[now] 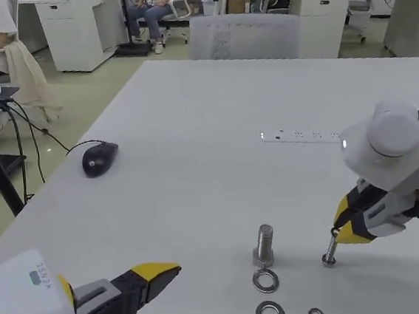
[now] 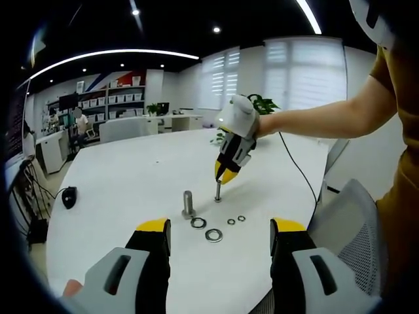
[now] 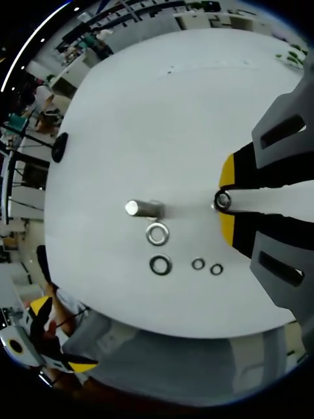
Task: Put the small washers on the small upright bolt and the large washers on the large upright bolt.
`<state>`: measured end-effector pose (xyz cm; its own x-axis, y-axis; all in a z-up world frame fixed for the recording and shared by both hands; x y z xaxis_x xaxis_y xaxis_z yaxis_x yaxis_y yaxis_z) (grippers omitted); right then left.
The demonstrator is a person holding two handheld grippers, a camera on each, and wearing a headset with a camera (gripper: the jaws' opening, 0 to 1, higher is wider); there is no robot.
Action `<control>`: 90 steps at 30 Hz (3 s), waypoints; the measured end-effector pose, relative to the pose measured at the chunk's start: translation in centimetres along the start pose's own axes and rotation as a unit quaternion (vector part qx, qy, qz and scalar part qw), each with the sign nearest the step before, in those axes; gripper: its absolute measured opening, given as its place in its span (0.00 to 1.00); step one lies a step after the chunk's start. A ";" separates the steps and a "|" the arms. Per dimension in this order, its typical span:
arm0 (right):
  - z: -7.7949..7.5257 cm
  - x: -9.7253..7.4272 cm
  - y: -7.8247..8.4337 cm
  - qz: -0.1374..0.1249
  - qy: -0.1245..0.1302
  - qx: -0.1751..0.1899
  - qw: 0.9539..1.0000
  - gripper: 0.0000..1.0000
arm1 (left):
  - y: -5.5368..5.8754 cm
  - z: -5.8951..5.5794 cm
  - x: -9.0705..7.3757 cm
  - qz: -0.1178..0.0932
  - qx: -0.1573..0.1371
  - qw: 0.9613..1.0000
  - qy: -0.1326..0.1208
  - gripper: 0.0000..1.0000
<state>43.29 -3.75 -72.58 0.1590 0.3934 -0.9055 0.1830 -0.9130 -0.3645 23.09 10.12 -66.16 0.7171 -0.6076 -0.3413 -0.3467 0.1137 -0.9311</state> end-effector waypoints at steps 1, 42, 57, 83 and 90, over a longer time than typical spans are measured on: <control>0.1 0.1 0.1 0.003 -0.002 -0.001 1.000 0.13 | 0.0 0.0 0.0 -0.001 -0.001 1.000 0.000 0.61; 0.6 4.5 2.2 0.028 -0.022 -0.018 0.999 0.17 | 0.8 0.5 0.3 0.006 -0.012 1.000 -0.008 0.61; 3.6 2.4 4.4 0.030 -0.014 0.008 0.999 0.17 | 0.4 -0.4 0.0 0.002 0.001 1.000 -0.001 0.61; 9.3 2.6 2.2 0.008 -0.042 0.007 0.999 0.18 | -0.1 -1.6 -1.0 -0.004 0.017 1.000 0.010 0.61; 9.8 3.5 1.9 0.010 -0.049 -0.002 0.999 0.21 | 0.0 -1.7 -1.0 -0.007 0.015 1.000 0.009 0.61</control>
<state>34.67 -5.15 -78.51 0.0675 0.3619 -0.9298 0.1851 -0.9203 -0.3447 21.35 9.42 -65.58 0.7101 -0.6241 -0.3259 -0.3179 0.1288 -0.9393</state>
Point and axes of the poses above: the centre of the closed fingertips' face, and the gripper's own axes: x roughly forward along the fingers, z roughly to its left, y roughly out of its underside, the point moved 4 cm from there along -x, roughly backward along the fingers, and after that the axes turned 6 degrees about y, right-handed, at the moved point
